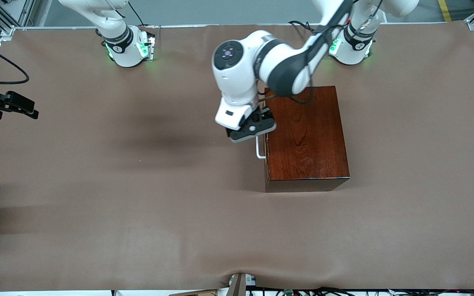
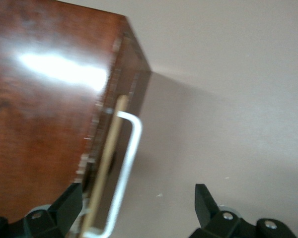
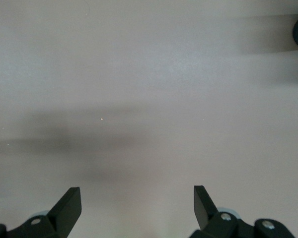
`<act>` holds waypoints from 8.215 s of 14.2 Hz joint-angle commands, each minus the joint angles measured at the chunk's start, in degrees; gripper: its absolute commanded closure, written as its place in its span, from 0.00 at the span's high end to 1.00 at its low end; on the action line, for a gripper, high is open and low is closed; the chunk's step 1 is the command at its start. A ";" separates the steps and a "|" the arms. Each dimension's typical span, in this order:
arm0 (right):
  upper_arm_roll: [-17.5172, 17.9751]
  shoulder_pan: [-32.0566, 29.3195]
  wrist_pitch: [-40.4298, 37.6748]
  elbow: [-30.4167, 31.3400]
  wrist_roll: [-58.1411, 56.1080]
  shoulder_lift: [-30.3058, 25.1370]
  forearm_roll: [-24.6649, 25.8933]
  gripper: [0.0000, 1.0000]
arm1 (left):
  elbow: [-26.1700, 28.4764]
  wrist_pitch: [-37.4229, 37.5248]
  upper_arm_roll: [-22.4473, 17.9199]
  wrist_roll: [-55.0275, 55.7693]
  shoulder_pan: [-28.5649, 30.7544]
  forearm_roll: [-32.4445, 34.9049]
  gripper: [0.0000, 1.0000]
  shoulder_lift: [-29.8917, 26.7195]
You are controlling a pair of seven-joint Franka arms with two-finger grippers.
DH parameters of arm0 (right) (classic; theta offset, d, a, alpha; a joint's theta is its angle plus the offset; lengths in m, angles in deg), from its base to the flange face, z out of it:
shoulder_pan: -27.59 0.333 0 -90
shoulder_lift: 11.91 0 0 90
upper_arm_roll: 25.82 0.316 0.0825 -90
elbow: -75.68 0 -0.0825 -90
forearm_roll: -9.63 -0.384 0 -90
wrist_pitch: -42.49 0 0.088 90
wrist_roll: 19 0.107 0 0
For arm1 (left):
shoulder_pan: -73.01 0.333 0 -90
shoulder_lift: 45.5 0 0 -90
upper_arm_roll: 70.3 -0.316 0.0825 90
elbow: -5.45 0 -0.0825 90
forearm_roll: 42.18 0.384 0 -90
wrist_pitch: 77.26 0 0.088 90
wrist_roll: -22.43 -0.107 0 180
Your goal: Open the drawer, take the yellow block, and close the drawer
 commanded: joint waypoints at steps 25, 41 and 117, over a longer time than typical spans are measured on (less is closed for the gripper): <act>0.56 -0.43 0.34 0.87 -0.30 -1.31 -0.01 1.00 | -3.10 1.66 -1.62 -16.42 -1.67 -1.60 1.00 8.53; 0.56 -0.43 0.34 0.87 -0.30 -1.31 -0.01 1.00 | -3.10 -2.46 -0.74 -12.64 -2.72 -2.22 1.00 10.29; 0.91 33.75 13.15 -4.66 93.58 13.54 -0.89 1.00 | 13.76 6.15 1.81 -18.59 28.29 -11.09 1.00 -21.60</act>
